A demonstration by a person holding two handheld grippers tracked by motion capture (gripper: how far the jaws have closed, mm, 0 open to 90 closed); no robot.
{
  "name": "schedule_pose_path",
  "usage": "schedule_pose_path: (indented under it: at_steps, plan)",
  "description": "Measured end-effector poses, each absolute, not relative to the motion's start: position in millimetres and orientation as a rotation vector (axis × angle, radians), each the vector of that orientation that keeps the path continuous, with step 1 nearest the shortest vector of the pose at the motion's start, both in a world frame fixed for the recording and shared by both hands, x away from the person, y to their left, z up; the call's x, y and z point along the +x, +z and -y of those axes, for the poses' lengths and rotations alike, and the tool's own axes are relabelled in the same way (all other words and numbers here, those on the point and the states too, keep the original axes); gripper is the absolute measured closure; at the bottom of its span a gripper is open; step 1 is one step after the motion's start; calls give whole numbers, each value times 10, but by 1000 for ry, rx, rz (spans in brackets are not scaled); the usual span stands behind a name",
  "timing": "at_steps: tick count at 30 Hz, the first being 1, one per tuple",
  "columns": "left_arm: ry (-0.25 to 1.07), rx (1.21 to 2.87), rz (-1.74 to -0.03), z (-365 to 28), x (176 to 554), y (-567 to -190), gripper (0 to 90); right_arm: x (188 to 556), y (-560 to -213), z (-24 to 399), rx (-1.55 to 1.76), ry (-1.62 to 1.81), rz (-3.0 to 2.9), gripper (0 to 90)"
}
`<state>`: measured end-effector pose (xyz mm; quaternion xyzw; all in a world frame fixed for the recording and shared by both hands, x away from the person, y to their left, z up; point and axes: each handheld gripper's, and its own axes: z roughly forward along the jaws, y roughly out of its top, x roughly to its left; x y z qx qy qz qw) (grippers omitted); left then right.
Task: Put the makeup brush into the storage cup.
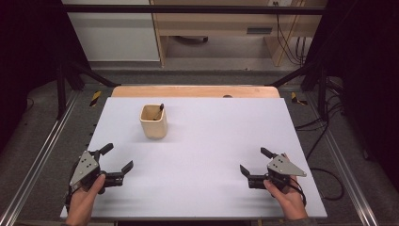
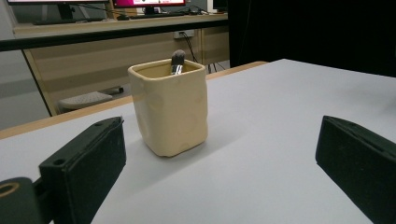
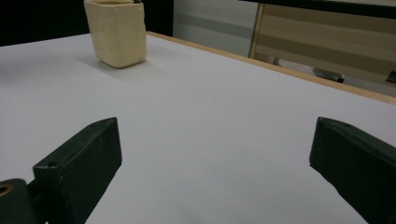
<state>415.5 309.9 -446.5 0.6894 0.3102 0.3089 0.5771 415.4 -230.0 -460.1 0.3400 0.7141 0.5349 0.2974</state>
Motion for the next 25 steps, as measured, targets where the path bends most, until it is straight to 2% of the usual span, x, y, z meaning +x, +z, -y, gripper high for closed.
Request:
schedule_pose_path:
  at_steps: [25]
  plan:
    - [766, 1535, -694, -3191, 4111, -4443, 14, 4160, -4597, 2311, 905, 1413, -1888, 26]
